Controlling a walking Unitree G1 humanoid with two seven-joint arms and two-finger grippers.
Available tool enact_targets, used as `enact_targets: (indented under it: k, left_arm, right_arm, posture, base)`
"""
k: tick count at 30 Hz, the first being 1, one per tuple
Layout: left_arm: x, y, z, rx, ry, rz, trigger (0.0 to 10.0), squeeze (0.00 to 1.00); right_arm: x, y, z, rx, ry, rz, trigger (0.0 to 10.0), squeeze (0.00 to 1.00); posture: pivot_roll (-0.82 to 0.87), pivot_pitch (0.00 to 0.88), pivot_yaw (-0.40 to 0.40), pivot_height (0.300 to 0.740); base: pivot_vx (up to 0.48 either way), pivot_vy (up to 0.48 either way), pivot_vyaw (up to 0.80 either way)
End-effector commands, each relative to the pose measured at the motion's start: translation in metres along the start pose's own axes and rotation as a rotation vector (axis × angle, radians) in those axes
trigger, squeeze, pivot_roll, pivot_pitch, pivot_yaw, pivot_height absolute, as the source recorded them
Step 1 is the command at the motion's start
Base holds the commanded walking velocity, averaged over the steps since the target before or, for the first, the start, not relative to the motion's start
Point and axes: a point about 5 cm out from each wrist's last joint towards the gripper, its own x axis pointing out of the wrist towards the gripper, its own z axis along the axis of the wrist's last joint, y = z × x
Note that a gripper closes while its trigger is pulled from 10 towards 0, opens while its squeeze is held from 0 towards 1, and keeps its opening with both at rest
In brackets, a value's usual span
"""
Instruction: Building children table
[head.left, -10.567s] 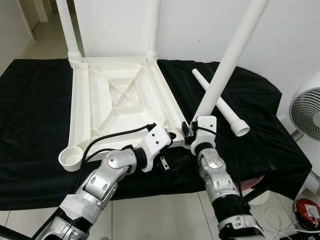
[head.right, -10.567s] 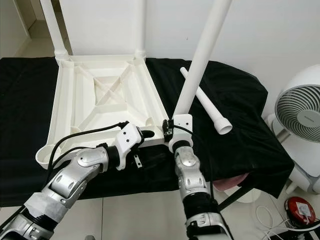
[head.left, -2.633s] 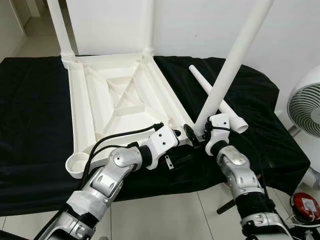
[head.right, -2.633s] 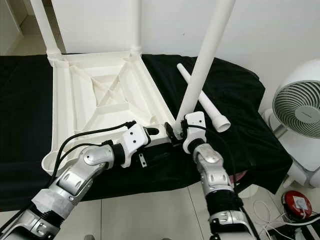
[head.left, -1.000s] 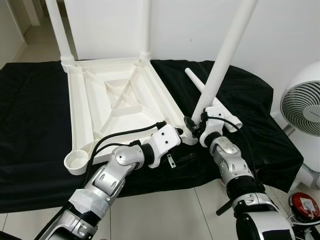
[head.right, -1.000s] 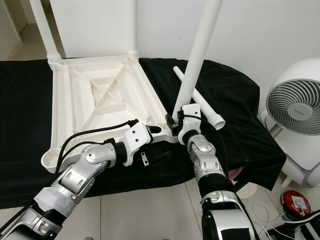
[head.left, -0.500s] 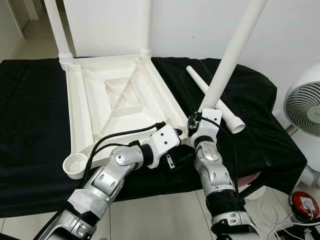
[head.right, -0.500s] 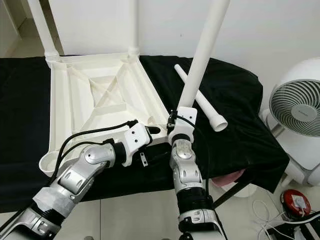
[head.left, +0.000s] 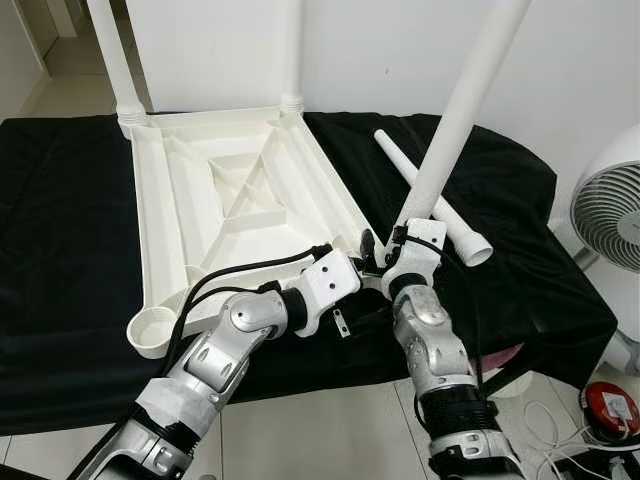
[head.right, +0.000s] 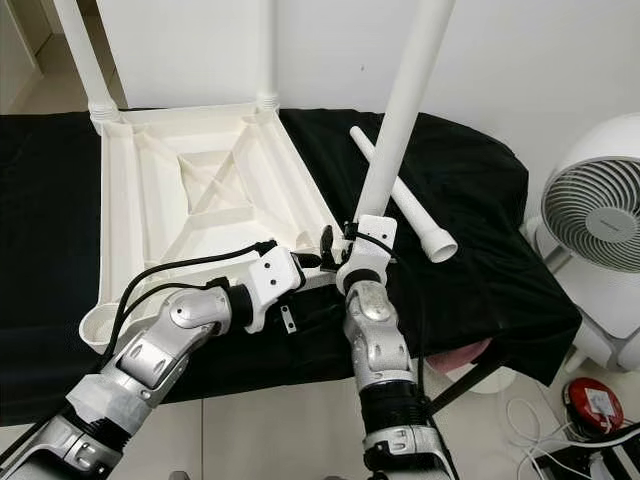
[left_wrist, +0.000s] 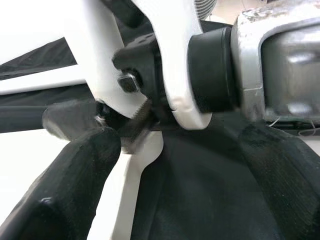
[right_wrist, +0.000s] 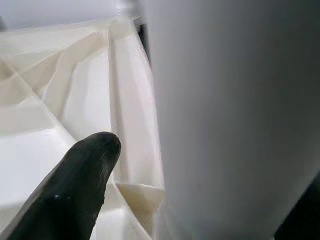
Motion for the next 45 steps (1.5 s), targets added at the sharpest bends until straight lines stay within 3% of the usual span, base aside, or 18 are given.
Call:
enact_targets:
  k: [1,5,9,12,20,25,27,32,38,41,42,43,44,45]
  left_arm:
    - [0.001,-0.004,-0.003,0.012,0.016,-0.042,10.0,0.00]
    - [0.003,-0.003,-0.003,0.016,0.017,-0.041,10.0,0.00]
    - [0.003,-0.003,-0.003,0.016,0.017,-0.041,10.0,0.00]
    - [0.003,0.000,-0.002,0.017,0.017,-0.037,10.0,0.00]
    - [0.002,0.000,-0.002,0.019,0.018,-0.035,10.0,0.00]
    - [-0.002,0.002,-0.003,0.024,0.024,-0.018,10.0,0.00]
    - [-0.004,0.003,-0.003,0.022,0.024,-0.010,10.0,0.00]
    - [-0.007,0.005,-0.002,0.024,0.019,0.003,10.0,0.00]
    - [-0.015,0.013,0.000,0.022,0.017,0.026,10.0,0.00]
    - [-0.016,0.014,0.001,0.022,0.018,0.027,10.0,0.00]
    - [-0.017,0.014,0.001,0.022,0.018,0.027,10.0,0.00]
    - [-0.017,0.014,0.001,0.022,0.018,0.027,10.0,0.00]
    - [-0.019,0.014,0.001,0.022,0.018,0.029,10.0,0.00]
    - [-0.019,0.014,0.001,0.022,0.018,0.029,10.0,0.00]
  right_arm:
    - [-0.003,-0.007,-0.007,-0.012,0.054,0.077,10.0,0.00]
    - [-0.003,-0.020,-0.010,-0.094,0.075,0.158,10.0,0.00]
    - [-0.002,-0.022,-0.010,-0.109,0.076,0.169,10.0,0.00]
    - [-0.001,-0.032,-0.008,-0.238,0.061,0.330,10.0,0.00]
    - [0.000,-0.034,-0.007,-0.271,0.061,0.406,10.0,0.00]
    - [0.001,-0.033,0.004,-0.214,-0.017,0.369,10.0,0.00]
    - [-0.005,-0.032,0.008,-0.151,-0.068,0.335,10.0,0.00]
    - [-0.014,-0.031,0.013,-0.095,-0.134,0.285,10.0,0.00]
    - [-0.048,-0.020,0.014,0.024,-0.229,0.201,10.0,0.00]
    - [-0.054,-0.018,0.013,0.045,-0.229,0.197,10.0,0.00]
    - [-0.060,-0.016,0.012,0.065,-0.223,0.198,10.0,0.45]
    - [-0.060,-0.016,0.012,0.065,-0.223,0.198,10.0,0.45]
    - [-0.066,-0.014,0.011,0.089,-0.220,0.210,10.0,1.00]
    - [-0.066,-0.014,0.011,0.089,-0.220,0.210,10.0,1.00]
  posture:
    - [-0.08,0.000,-0.055,0.740]
    - [-0.09,0.000,-0.052,0.740]
    - [-0.09,0.000,-0.052,0.740]
    - [-0.08,0.000,-0.042,0.740]
    - [-0.07,0.000,-0.046,0.740]
    - [-0.06,0.000,-0.052,0.740]
    - [-0.06,0.000,-0.049,0.740]
    - [-0.07,0.000,-0.046,0.740]
    - [-0.08,0.000,-0.033,0.740]
    - [-0.08,0.000,-0.027,0.740]
    - [-0.08,0.000,-0.025,0.740]
    - [-0.08,0.000,-0.025,0.740]
    - [-0.08,0.000,-0.024,0.740]
    - [-0.08,0.000,-0.024,0.740]
  base:
    - [0.000,0.000,0.00]
    - [0.000,0.000,0.00]
    - [0.000,0.000,0.00]
    - [0.000,0.000,0.00]
    - [0.000,0.000,0.00]
    - [0.000,0.000,0.00]
    - [0.000,0.000,0.00]
    - [0.000,0.000,0.00]
    - [0.000,0.000,0.00]
    - [0.000,0.000,0.00]
    - [0.000,0.000,0.00]
    - [0.000,0.000,0.00]
    - [0.000,0.000,0.00]
    - [0.000,0.000,0.00]
